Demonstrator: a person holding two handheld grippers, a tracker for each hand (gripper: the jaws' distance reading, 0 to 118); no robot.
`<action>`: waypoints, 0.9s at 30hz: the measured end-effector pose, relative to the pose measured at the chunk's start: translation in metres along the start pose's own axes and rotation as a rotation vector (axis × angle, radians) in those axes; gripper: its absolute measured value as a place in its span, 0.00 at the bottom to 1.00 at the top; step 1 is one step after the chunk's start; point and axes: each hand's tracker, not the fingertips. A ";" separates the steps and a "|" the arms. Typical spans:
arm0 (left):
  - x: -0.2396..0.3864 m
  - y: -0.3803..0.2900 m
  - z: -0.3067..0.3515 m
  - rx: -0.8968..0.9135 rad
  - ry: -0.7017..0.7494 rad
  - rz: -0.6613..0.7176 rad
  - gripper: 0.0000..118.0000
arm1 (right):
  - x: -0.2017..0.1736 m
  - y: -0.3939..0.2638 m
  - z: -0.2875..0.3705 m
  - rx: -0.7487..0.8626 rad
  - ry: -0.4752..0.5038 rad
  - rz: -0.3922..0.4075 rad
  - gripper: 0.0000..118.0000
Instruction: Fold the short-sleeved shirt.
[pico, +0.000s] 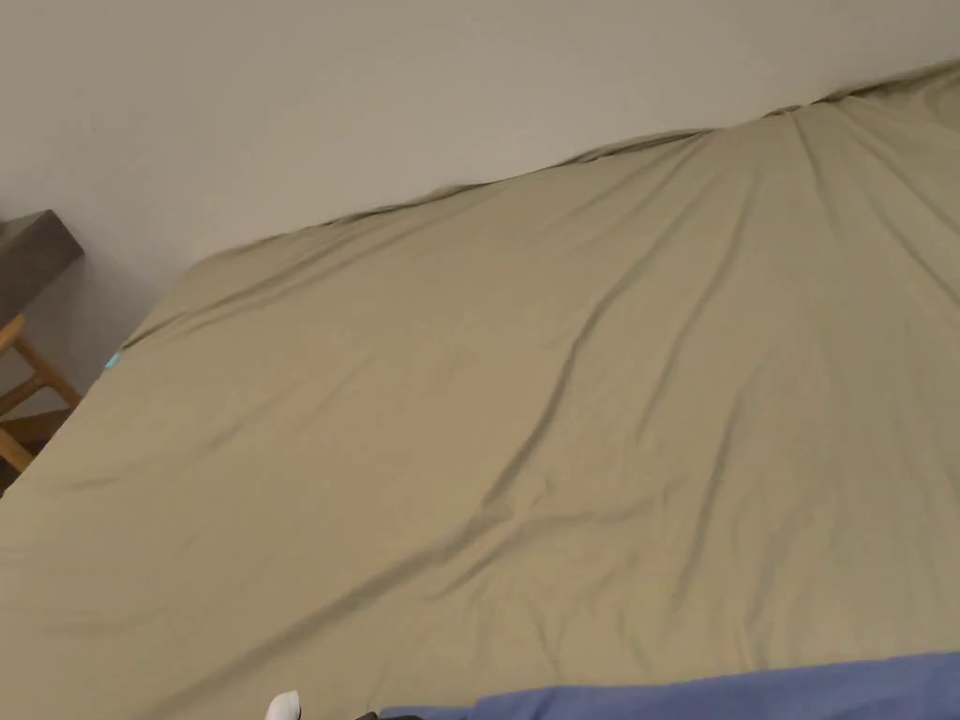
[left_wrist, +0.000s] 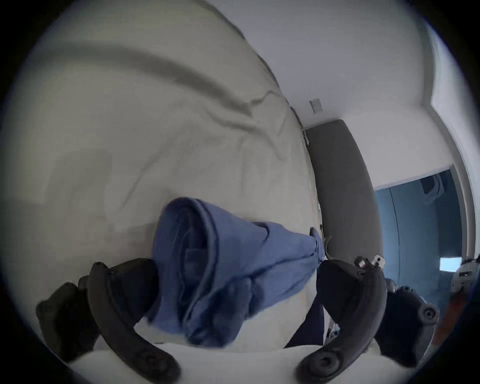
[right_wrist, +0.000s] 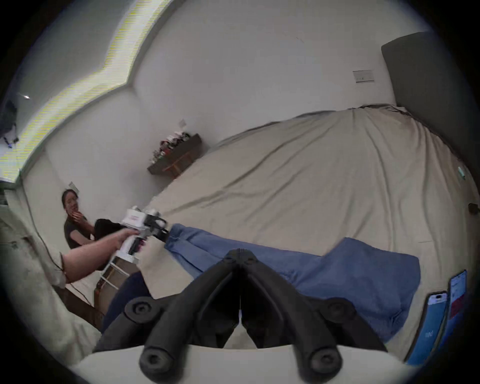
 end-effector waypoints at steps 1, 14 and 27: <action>0.008 -0.006 -0.005 0.042 -0.019 -0.041 1.00 | -0.003 0.000 0.000 0.019 0.030 0.015 0.02; 0.035 -0.028 -0.046 0.045 -0.098 -0.067 0.12 | -0.010 0.012 -0.029 -0.110 -0.160 0.061 0.02; -0.010 -0.038 0.080 0.391 -0.409 0.271 0.12 | 0.015 0.020 0.003 -0.053 -0.350 -0.080 0.02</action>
